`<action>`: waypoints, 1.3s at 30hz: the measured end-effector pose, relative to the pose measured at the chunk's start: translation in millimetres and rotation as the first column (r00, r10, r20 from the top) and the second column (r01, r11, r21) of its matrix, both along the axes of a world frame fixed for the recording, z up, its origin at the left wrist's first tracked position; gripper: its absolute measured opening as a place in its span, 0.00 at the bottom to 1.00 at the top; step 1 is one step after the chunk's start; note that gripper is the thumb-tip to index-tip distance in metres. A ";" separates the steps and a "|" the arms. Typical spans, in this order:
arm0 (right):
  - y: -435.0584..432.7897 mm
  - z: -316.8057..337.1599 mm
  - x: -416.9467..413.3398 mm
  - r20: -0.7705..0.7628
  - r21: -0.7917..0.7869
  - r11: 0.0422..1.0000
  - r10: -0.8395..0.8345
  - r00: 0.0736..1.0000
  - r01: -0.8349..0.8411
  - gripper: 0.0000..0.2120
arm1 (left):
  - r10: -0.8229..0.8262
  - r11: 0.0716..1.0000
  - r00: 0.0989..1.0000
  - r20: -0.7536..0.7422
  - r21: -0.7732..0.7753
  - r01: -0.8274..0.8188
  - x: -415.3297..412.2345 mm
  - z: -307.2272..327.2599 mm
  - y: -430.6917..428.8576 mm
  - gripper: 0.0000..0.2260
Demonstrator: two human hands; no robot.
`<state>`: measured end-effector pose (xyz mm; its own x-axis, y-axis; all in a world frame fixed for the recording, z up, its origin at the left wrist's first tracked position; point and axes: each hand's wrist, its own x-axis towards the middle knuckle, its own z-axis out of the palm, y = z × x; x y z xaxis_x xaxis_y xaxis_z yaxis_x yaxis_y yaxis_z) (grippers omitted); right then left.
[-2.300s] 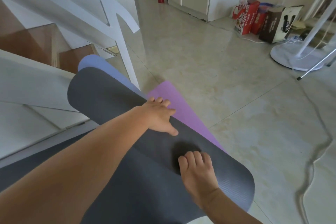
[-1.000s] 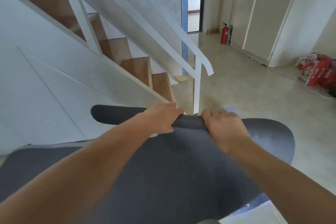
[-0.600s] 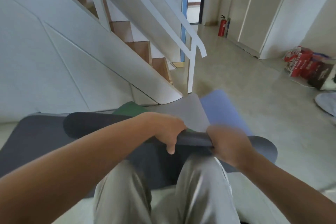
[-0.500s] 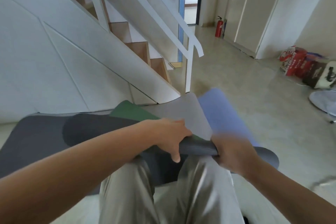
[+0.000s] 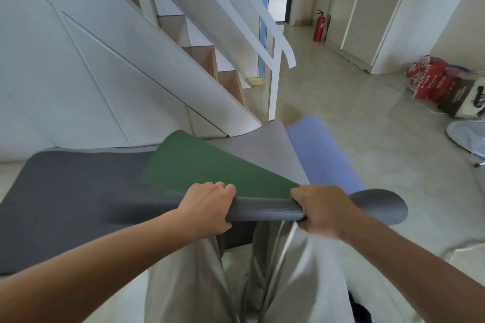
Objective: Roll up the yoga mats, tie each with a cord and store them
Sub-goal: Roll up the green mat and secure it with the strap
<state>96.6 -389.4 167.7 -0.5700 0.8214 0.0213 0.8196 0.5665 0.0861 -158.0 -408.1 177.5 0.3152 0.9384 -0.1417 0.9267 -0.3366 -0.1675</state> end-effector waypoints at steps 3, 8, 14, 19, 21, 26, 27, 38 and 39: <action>-15.5 -21.3 -20.1 0.000 0.225 0.974 0.026 1.000 -0.025 0.20 | 0.058 0.994 0.998 0.016 -0.092 -0.056 -10.7 -3.0 -4.2 0.13; -29.3 -27.2 -34.5 0.037 0.135 0.990 0.022 0.999 -0.027 0.22 | 0.144 0.869 0.986 0.090 -0.489 -0.083 -14.6 4.4 -10.1 0.15; -35.1 2.8 -31.7 0.002 -0.217 0.976 -0.020 1.000 0.020 0.07 | 0.020 0.939 1.000 0.020 -0.343 -0.012 -15.4 2.1 -23.4 0.22; -36.2 -10.7 -37.5 0.041 -0.297 0.954 -0.039 0.998 0.050 0.07 | -0.008 0.994 1.000 -0.011 -0.111 0.006 -11.3 -27.8 -47.5 0.18; -41.4 -20.8 -34.2 0.021 -0.166 0.985 -0.032 0.999 0.035 0.11 | 0.068 0.981 0.997 0.026 -0.182 -0.063 -9.9 -32.1 -50.3 0.16; -59.4 -53.5 -16.8 -0.035 0.238 0.970 0.057 0.998 -0.047 0.19 | 0.152 0.910 0.979 0.138 -0.406 -0.084 -10.9 -25.5 -40.7 0.16; -60.1 -56.4 -14.6 -0.036 0.261 0.965 0.041 0.999 -0.030 0.19 | 0.161 0.893 0.973 0.164 -0.444 -0.073 -11.6 -23.5 -36.5 0.17; -26.1 -15.7 -32.5 0.023 -0.306 0.951 -0.041 0.999 0.046 0.11 | -0.091 0.975 0.994 -0.053 0.199 0.100 -16.0 -46.6 -59.4 0.18; -25.6 -14.7 -34.4 0.024 -0.311 0.949 -0.042 0.999 0.048 0.12 | -0.068 0.971 0.996 -0.056 0.227 0.079 -17.2 -48.2 -61.2 0.19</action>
